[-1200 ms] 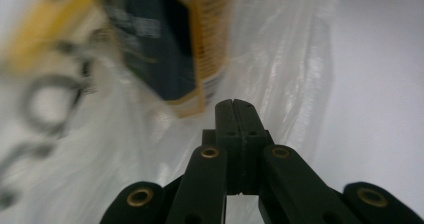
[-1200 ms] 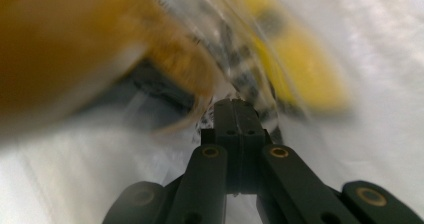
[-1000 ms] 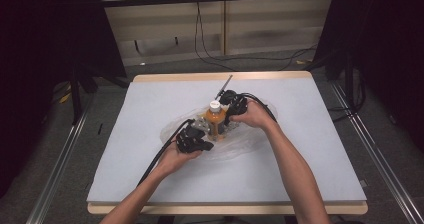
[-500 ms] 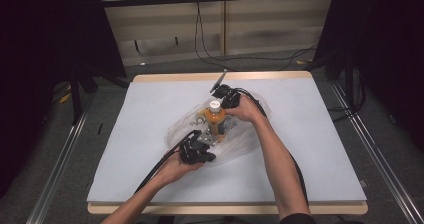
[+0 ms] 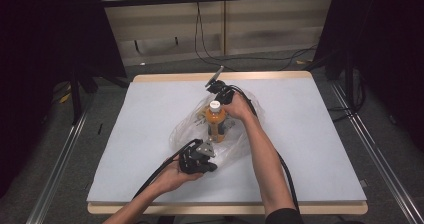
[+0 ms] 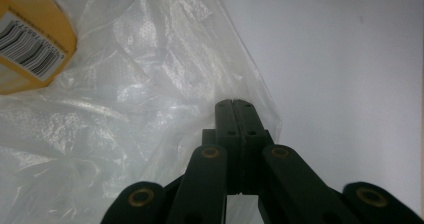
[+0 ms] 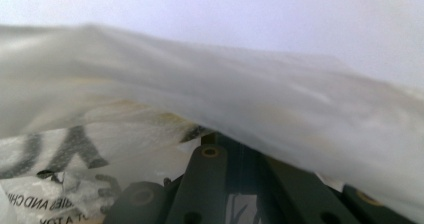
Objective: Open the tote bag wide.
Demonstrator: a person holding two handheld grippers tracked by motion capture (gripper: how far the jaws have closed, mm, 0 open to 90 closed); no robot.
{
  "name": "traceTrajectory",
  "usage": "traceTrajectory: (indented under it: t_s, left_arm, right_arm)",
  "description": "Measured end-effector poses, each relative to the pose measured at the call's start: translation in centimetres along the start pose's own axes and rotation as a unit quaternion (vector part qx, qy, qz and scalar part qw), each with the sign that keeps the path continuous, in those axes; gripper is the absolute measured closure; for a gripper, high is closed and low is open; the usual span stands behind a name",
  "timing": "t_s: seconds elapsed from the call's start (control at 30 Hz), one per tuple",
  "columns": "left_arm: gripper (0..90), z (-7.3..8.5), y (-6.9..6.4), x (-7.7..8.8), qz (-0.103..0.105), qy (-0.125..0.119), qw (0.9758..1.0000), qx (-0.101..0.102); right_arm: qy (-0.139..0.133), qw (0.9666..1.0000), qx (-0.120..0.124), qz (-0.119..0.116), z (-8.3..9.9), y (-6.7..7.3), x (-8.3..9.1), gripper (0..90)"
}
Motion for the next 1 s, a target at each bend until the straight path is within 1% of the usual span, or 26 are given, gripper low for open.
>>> traceTrajectory:
  t_s: [0.03, 0.07, 0.1, 0.13, 0.17, 0.2, 0.23, 0.27, 0.3, 0.33, 0.37, 0.4, 0.43, 0.53, 0.57, 0.63, 0.67, 0.7, 0.73, 0.77, 0.8, 0.83, 0.87, 0.9, 0.93, 1.0]
  left_arm:
    - [90.0, 0.0, 0.0, 0.0, 0.0, 0.0, 1.0, 0.0]
    - [90.0, 0.0, 0.0, -0.1, 0.001, -0.005, 1.0, 0.001]
    - [90.0, -0.1, -0.1, -0.1, 0.003, -0.008, 1.0, 0.002]
    - [90.0, -0.1, -0.2, -0.1, 0.007, -0.01, 0.9999, 0.004]
    - [90.0, -0.1, -0.2, -0.1, 0.007, -0.01, 0.9999, 0.004]
    - [90.0, 0.0, -0.4, 0.0, 0.015, -0.004, 0.9999, -0.003]
    - [90.0, -0.1, -0.4, -0.1, 0.011, -0.008, 0.9999, -0.006]
    - [90.0, 0.1, -0.7, 0.1, 0.023, 0.004, 0.9997, -0.01]
    - [90.0, 0.1, -0.6, 0.1, 0.02, 0.006, 0.9997, -0.017]
    - [90.0, 0.1, -0.6, 0.1, 0.021, 0.005, 0.9997, -0.015]
    - [90.0, 0.1, -0.6, 0.1, 0.024, 0.005, 0.9996, -0.013]
    - [90.0, 0.0, -0.4, 0.0, 0.015, -0.006, 0.9998, -0.006]
    - [90.0, 0.0, -0.2, 0.0, 0.008, -0.01, 0.9999, -0.004]
    - [90.0, 0.0, 0.1, 0.0, 0.01, -0.013, 0.9999, 0.003]
    - [90.0, 0.0, 0.1, 0.0, 0.017, -0.014, 0.9998, 0.006]
    - [90.0, 0.0, 0.3, 0.0, 0.016, -0.013, 0.9998, 0.007]
    - [90.0, -0.1, 0.4, -0.1, 0.014, -0.019, 0.9996, 0.012]
    - [90.0, -0.1, 0.5, -0.1, 0.019, -0.019, 0.9996, 0.011]
    - [90.0, -0.1, 0.6, -0.1, 0.018, -0.022, 0.9995, 0.014]
    - [90.0, 0.1, 0.6, 0.1, 0.032, -0.011, 0.9993, 0.014]
    - [90.0, 0.1, 0.7, 0.0, 0.026, -0.017, 0.9993, 0.019]
    - [90.0, 0.0, 0.9, 0.0, 0.02, -0.024, 0.9992, 0.025]
    - [90.0, 0.0, 0.9, 0.0, 0.02, -0.024, 0.9992, 0.025]
    - [90.0, 0.0, 0.9, 0.0, 0.02, -0.027, 0.9991, 0.027]
    - [90.0, 0.0, 0.9, 0.2, 0.023, -0.028, 0.999, 0.027]
    - [90.0, 0.0, 0.9, 0.3, 0.026, -0.031, 0.9988, 0.026]
  right_arm:
    - [0.0, 1.0, 0.0, 0.0, 0.0, 0.0, 0.0, 90.0]
    - [-0.007, 1.0, 0.001, 0.006, -0.2, -0.1, -0.1, 90.0]
    - [-0.007, 1.0, 0.001, 0.006, -0.2, -0.1, -0.1, 90.0]
    - [-0.011, 0.9999, -0.008, 0.01, -0.5, -0.2, -0.1, 90.0]
    - [-0.014, 0.9997, -0.009, 0.016, -0.7, -0.3, -0.1, 90.0]
    - [-0.014, 0.9997, -0.009, 0.016, -0.7, -0.3, -0.1, 90.0]
    - [-0.017, 0.9995, -0.012, 0.024, -1.0, -0.3, -0.2, 90.0]
    - [-0.017, 0.9995, -0.012, 0.024, -1.0, -0.3, -0.2, 90.0]
    - [-0.02, 0.9994, -0.007, 0.028, -1.2, -0.4, -0.3, 90.0]
    - [-0.02, 0.9994, -0.014, 0.026, -1.2, -0.4, -0.3, 90.0]
    - [-0.024, 0.9992, -0.012, 0.028, -1.3, -0.5, -0.3, 90.0]
    - [-0.026, 0.9991, -0.013, 0.029, -1.3, -0.6, -0.3, 90.0]
    - [-0.026, 0.9991, -0.015, 0.029, -1.4, -0.6, -0.3, 90.0]
    - [-0.027, 0.9989, -0.014, 0.036, -1.3, -0.5, -0.3, 90.0]
    - [-0.027, 0.9989, -0.014, 0.036, -1.3, -0.5, -0.3, 90.0]
    - [-0.022, 0.9992, -0.007, 0.032, -1.1, -0.3, -0.2, 90.0]
    - [-0.022, 0.9993, -0.008, 0.03, -1.0, -0.1, -0.2, 90.0]
    - [-0.018, 0.9993, -0.006, 0.033, -0.9, 0.0, -0.2, 90.0]
    - [-0.02, 0.9992, -0.003, 0.034, -0.8, 0.1, -0.2, 90.0]
    - [-0.017, 0.9994, -0.008, 0.029, -0.6, 0.4, -0.1, 90.0]
    - [-0.019, 0.9994, 0.0, 0.028, -0.5, 0.5, -0.1, 90.0]
    - [-0.02, 0.9995, 0.002, 0.023, -0.3, 0.8, 0.0, 90.0]
    - [-0.024, 0.9996, 0.0, 0.017, -0.2, 1.1, 0.1, 90.0]
    - [-0.024, 0.9996, 0.0, 0.017, -0.2, 1.1, 0.1, 90.0]
    - [-0.03, 0.9995, 0.005, 0.008, -0.1, 1.5, 0.2, 90.0]
    - [-0.025, 0.9996, 0.005, 0.011, 0.2, 1.5, 0.3, 90.0]
Point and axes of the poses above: each handheld gripper's, and its own axes: x roughly backward along the jaws, z roughly out of its underside, y roughly to its left, the point moved 10 cm from there along -x, roughly forward along the jaws, and after that the axes turned 9 degrees about y, right-handed, at the moved point
